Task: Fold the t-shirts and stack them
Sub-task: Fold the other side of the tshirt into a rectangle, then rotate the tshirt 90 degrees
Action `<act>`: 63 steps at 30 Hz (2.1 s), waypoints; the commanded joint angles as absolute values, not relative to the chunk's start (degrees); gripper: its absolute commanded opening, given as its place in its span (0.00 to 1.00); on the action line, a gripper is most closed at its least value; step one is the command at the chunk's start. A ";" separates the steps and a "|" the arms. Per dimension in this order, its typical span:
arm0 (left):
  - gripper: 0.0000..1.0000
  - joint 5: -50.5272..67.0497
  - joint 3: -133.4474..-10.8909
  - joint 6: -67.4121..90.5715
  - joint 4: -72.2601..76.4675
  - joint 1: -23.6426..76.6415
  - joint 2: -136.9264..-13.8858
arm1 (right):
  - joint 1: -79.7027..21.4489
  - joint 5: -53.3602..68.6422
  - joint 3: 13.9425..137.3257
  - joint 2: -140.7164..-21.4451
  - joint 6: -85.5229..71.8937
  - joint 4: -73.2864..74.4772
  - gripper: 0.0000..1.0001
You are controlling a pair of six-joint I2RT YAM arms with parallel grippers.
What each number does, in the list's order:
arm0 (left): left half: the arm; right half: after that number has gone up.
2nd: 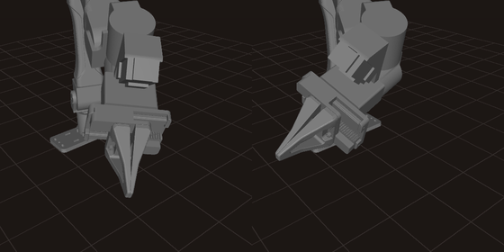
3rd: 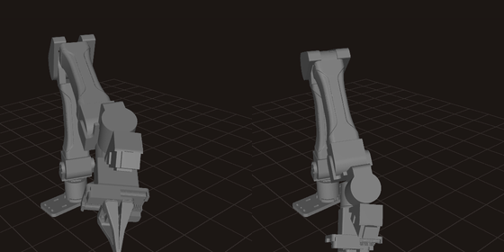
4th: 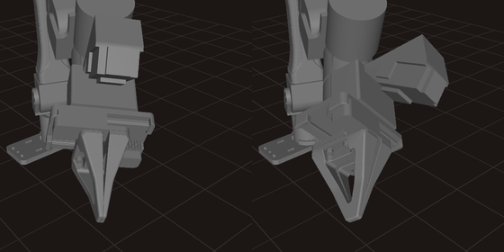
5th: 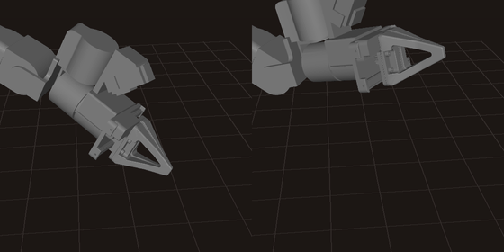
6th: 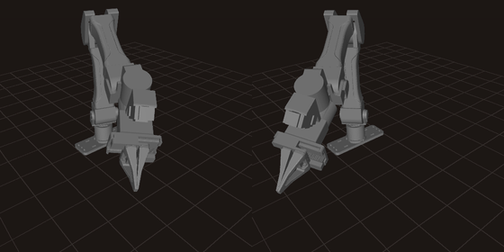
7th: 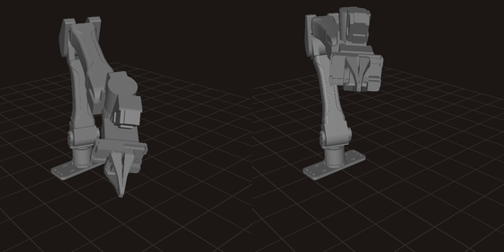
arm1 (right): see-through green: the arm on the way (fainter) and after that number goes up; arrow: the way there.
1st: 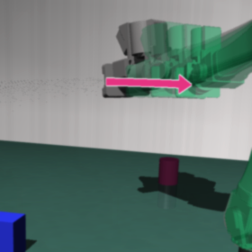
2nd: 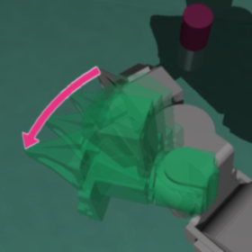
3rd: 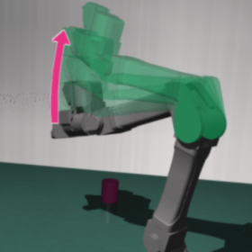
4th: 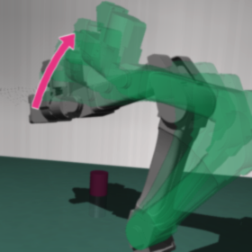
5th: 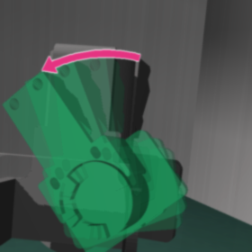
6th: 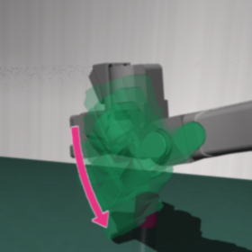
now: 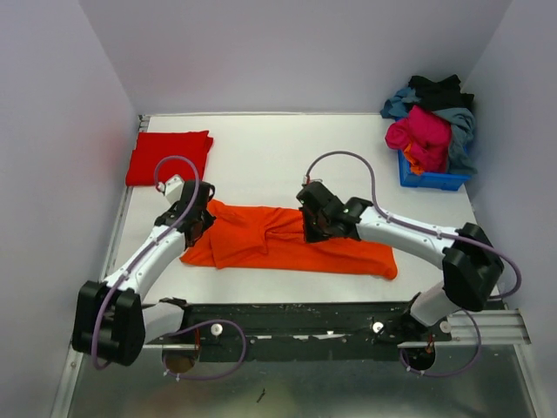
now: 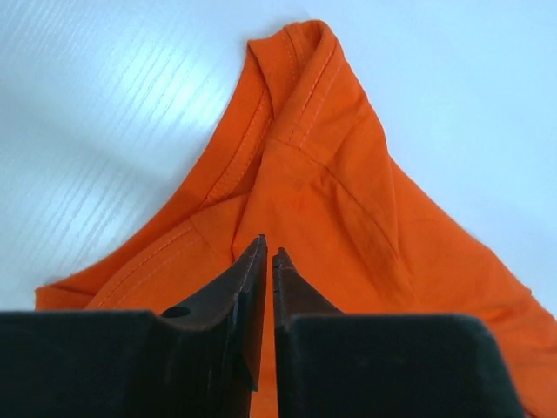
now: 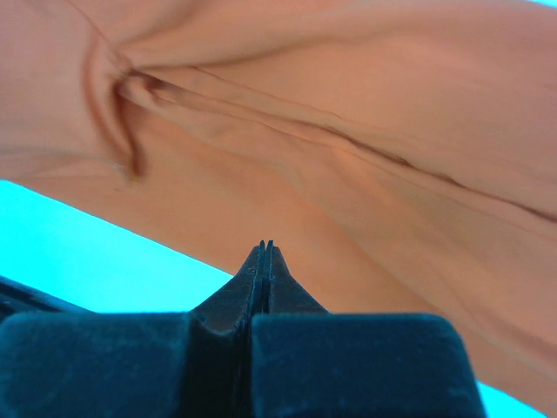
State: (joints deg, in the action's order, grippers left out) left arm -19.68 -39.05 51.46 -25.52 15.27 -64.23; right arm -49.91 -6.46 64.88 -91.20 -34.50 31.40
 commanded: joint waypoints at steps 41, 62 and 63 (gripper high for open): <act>0.00 -21.62 -45.62 51.50 -15.56 12.04 -83.59 | -22.59 -17.76 55.46 -85.86 -33.57 32.26 0.01; 0.00 -12.49 -61.15 53.88 -11.07 19.77 -106.94 | -19.16 -9.93 53.87 -93.42 -36.30 34.52 0.01; 0.00 -12.05 -63.52 53.88 -12.29 20.47 -108.96 | -19.16 -9.93 54.57 -94.30 -36.91 36.46 0.01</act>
